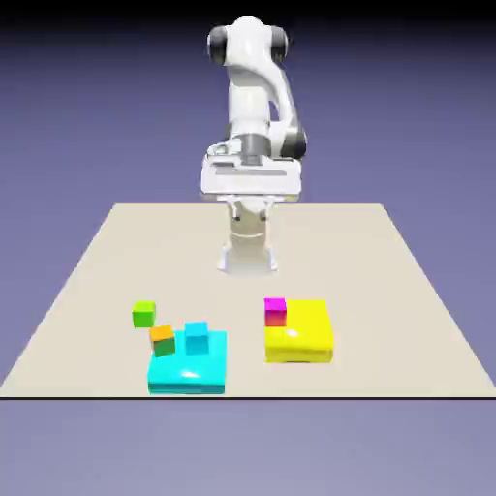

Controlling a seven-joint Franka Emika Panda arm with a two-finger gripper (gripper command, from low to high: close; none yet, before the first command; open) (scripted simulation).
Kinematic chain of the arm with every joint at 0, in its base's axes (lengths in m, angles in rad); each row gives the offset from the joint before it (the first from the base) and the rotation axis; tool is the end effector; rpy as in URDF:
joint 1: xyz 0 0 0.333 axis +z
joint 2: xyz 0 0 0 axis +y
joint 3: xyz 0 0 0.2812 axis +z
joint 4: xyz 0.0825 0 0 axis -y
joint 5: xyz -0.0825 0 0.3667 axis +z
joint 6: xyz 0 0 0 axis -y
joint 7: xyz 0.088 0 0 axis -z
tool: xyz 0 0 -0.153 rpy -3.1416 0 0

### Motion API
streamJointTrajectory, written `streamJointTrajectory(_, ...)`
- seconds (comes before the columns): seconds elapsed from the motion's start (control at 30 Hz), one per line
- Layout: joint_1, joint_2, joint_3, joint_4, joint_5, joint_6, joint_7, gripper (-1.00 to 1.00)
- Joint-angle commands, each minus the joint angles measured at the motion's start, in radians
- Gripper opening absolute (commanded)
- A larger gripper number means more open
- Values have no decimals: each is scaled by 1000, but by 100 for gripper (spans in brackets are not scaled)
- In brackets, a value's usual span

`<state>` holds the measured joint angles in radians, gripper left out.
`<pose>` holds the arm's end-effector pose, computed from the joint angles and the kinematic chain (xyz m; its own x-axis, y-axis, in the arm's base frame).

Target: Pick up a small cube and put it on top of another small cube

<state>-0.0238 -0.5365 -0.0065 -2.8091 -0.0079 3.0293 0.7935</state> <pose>0.4293 -0.0123 0.3923 0.4925 -0.7237 0.4834 -0.5352 -0.6899 -0.4875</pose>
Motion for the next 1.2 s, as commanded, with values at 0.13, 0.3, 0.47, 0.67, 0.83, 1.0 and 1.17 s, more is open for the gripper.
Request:
streamJointTrajectory(0.13,-148,139,-27,4,-33,-32,218,0)
streamJointTrajectory(0.3,-297,278,-54,8,-65,-64,435,0)
streamJointTrajectory(0.47,-445,417,-81,12,-98,-96,652,0)
streamJointTrajectory(0.67,-623,583,-113,16,-137,-135,913,0)
streamJointTrajectory(0.83,-639,705,-114,40,-140,-52,937,0)
streamJointTrajectory(1.0,-643,866,-113,74,-141,76,943,0)
streamJointTrajectory(1.17,-640,758,-114,51,-141,-10,939,-100)
